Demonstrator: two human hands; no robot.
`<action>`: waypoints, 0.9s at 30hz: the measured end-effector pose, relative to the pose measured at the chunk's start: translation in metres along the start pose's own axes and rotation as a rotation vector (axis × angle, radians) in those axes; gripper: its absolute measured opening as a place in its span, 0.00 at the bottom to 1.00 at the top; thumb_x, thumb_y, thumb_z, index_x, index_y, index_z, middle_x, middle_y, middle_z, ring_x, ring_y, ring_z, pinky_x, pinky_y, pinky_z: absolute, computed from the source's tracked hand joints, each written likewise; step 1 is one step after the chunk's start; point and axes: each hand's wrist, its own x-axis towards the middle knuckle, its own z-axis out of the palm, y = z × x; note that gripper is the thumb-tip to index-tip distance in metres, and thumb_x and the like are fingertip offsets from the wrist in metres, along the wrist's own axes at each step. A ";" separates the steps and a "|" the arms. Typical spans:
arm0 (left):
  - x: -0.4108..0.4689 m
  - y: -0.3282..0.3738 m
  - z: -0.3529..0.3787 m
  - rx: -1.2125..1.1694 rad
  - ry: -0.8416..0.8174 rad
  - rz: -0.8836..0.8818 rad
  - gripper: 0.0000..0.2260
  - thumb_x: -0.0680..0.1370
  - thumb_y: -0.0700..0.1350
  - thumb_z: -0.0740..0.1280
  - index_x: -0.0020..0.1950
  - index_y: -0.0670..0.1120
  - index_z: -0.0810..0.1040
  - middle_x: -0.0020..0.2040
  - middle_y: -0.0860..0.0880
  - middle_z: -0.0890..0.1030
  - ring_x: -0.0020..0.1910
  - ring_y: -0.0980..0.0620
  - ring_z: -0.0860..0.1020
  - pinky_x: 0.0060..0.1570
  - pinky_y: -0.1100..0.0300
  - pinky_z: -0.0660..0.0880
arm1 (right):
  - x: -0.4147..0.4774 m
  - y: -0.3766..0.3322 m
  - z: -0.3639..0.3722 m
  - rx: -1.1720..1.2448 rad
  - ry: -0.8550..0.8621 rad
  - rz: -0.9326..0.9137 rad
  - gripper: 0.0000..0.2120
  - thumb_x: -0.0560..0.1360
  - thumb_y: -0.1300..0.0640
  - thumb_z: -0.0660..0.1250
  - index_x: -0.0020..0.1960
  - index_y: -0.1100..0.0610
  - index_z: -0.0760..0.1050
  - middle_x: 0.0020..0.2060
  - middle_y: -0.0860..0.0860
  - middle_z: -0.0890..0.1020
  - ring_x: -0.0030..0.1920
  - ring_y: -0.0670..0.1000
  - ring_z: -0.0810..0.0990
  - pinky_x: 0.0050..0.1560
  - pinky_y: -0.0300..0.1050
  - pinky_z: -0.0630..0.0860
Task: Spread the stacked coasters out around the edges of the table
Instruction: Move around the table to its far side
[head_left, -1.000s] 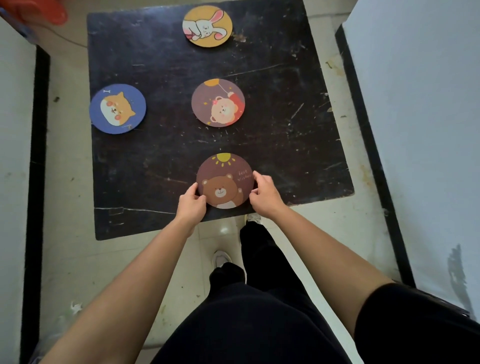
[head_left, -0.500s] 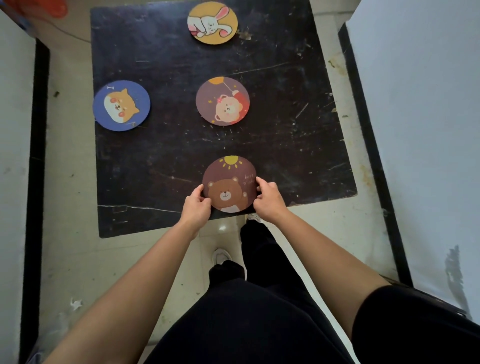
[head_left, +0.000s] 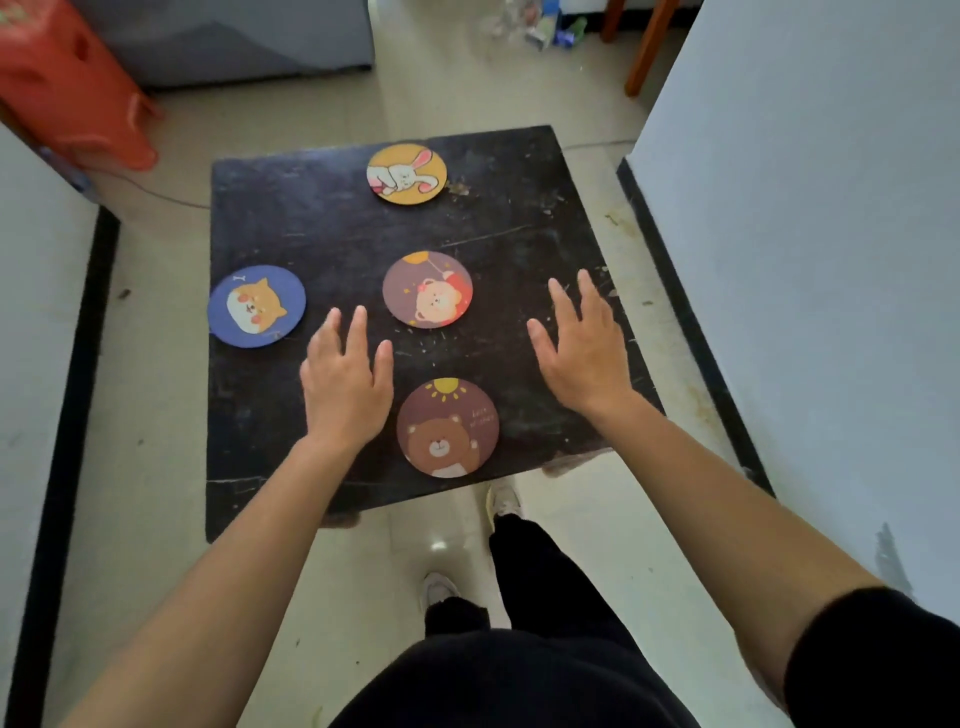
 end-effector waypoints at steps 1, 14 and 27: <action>0.006 0.008 -0.013 0.020 0.045 0.044 0.26 0.82 0.57 0.54 0.78 0.48 0.59 0.78 0.40 0.59 0.77 0.40 0.58 0.70 0.37 0.60 | 0.007 0.001 -0.015 -0.034 0.063 -0.025 0.30 0.80 0.37 0.50 0.78 0.48 0.55 0.80 0.55 0.53 0.78 0.58 0.56 0.74 0.57 0.56; 0.032 0.158 -0.083 0.061 0.377 0.247 0.26 0.82 0.57 0.53 0.77 0.47 0.59 0.79 0.38 0.56 0.77 0.37 0.56 0.71 0.36 0.57 | 0.089 0.052 -0.116 -0.060 0.350 -0.236 0.31 0.80 0.34 0.50 0.79 0.46 0.51 0.80 0.55 0.50 0.79 0.59 0.54 0.72 0.54 0.46; 0.033 0.377 0.017 0.055 0.336 0.035 0.27 0.82 0.57 0.53 0.78 0.45 0.60 0.80 0.39 0.56 0.77 0.38 0.55 0.70 0.38 0.58 | 0.177 0.248 -0.172 0.019 0.197 -0.456 0.31 0.80 0.35 0.49 0.78 0.47 0.53 0.80 0.55 0.52 0.78 0.60 0.54 0.74 0.56 0.49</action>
